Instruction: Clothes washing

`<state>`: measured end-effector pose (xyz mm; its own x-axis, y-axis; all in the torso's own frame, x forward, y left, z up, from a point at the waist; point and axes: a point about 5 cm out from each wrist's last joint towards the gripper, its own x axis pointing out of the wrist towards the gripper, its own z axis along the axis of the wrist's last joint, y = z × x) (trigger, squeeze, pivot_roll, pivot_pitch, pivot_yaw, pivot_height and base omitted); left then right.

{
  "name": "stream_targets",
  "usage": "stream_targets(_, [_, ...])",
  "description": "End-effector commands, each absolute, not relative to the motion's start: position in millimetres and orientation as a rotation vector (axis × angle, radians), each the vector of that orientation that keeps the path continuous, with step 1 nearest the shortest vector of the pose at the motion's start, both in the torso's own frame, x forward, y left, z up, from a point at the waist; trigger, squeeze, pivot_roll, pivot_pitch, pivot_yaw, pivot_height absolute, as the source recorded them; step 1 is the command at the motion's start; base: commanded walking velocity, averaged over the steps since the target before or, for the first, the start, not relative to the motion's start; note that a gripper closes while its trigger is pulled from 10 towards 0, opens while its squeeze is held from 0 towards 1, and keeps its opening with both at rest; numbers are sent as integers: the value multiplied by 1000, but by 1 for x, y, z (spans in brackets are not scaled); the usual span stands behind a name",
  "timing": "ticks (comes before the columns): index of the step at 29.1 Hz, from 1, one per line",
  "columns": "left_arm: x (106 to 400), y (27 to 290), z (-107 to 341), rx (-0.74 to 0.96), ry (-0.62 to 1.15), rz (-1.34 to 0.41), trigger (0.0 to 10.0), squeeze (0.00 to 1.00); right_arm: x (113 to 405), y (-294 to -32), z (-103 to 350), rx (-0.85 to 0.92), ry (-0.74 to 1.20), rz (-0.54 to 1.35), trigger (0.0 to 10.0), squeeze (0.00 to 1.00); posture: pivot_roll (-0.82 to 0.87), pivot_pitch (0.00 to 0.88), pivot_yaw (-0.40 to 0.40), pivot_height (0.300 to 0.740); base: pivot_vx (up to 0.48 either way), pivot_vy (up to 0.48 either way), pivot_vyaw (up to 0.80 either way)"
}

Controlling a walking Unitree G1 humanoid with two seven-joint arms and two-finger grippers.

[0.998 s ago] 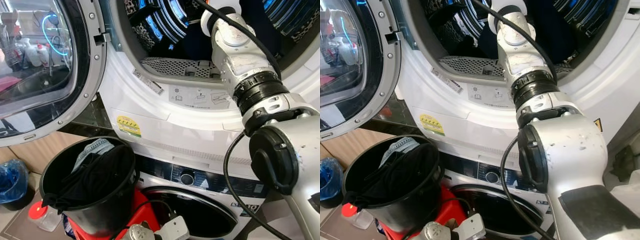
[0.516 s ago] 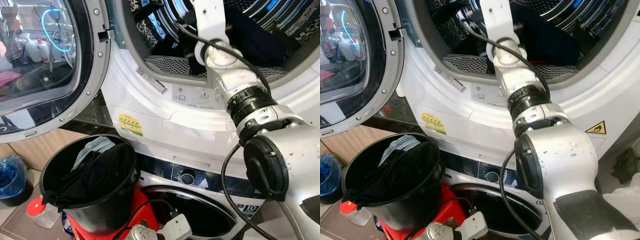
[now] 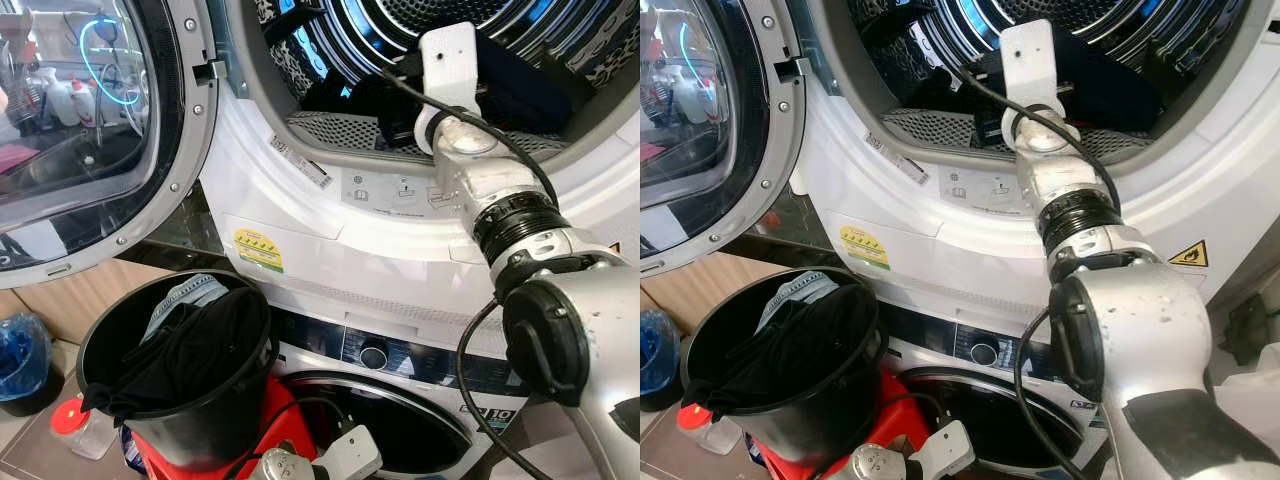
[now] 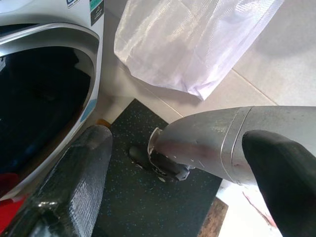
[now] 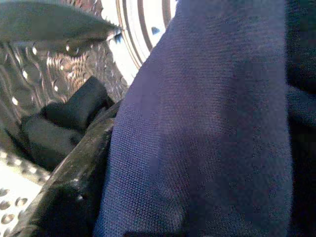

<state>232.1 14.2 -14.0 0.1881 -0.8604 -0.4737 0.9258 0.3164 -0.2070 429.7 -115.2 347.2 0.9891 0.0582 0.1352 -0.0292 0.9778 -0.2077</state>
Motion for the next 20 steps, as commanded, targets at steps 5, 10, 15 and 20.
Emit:
stream_targets(5, [231,16,-17,130,585,-1250,10000,0,427,-121,362,-101,-211,105,10000,0,-121,61,78,740,0,0,0])
stream_targets(10, [232,17,-17,131,587,-1244,10000,0,427,-121,360,-35,-215,170,10000,0,-132,66,84,740,0,0,0])
stream_targets(15, [232,18,-17,130,587,-1240,10000,0,426,-117,351,-68,-204,249,10000,0,-143,69,88,740,0,0,0])
stream_targets(20, [233,18,-17,125,588,-1235,10000,0,421,-130,352,-49,-248,230,10000,0,-149,72,89,740,0,0,0])
